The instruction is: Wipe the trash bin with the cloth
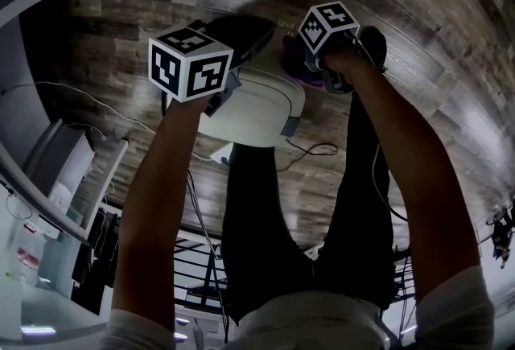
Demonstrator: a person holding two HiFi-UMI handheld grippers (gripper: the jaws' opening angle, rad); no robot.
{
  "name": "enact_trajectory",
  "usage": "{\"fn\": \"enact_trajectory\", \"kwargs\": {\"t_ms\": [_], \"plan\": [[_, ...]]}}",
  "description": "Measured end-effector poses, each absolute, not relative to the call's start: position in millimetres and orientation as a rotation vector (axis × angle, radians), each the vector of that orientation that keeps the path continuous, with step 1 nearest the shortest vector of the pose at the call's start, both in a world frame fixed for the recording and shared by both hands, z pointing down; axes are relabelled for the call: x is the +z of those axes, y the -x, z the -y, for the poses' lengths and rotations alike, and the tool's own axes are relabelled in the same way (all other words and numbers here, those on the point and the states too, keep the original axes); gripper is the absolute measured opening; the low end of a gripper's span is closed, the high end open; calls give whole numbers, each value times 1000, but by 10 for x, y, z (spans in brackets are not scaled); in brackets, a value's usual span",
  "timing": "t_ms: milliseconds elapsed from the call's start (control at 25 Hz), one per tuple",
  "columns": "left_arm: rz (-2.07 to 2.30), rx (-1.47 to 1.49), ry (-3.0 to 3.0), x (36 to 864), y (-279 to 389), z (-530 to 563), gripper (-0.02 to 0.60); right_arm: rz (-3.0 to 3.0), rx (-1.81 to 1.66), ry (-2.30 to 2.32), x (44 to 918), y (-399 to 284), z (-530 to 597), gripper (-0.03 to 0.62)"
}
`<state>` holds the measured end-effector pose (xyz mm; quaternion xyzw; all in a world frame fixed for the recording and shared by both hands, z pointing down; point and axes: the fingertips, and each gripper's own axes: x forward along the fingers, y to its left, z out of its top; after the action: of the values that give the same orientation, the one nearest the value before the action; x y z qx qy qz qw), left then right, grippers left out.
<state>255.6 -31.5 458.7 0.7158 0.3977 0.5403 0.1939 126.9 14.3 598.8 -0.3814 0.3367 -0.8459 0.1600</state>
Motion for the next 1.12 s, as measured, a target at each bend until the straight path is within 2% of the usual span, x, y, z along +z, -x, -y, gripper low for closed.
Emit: {"fn": "enact_trajectory", "kwargs": {"t_ms": [120, 320, 560, 800, 1120], "plan": [[-1129, 1521, -1997, 4612, -2554, 233, 5, -949, -2438, 1095, 6049, -1144, -307, 75], [-1150, 1535, -1980, 4639, -2532, 149, 5, -1094, -2667, 1115, 6168, -823, -838, 77], [-1130, 1537, -2004, 4635, -2577, 303, 5, -980, -2662, 1200, 6245, -1043, -1056, 77], [-1091, 1549, -2056, 4606, -2649, 739, 5, -894, -2516, 1309, 6256, -1588, -619, 75], [-983, 1540, -2130, 4677, -2628, 1596, 5, -976, -2400, 1321, 6263, -2068, 533, 77]]}}
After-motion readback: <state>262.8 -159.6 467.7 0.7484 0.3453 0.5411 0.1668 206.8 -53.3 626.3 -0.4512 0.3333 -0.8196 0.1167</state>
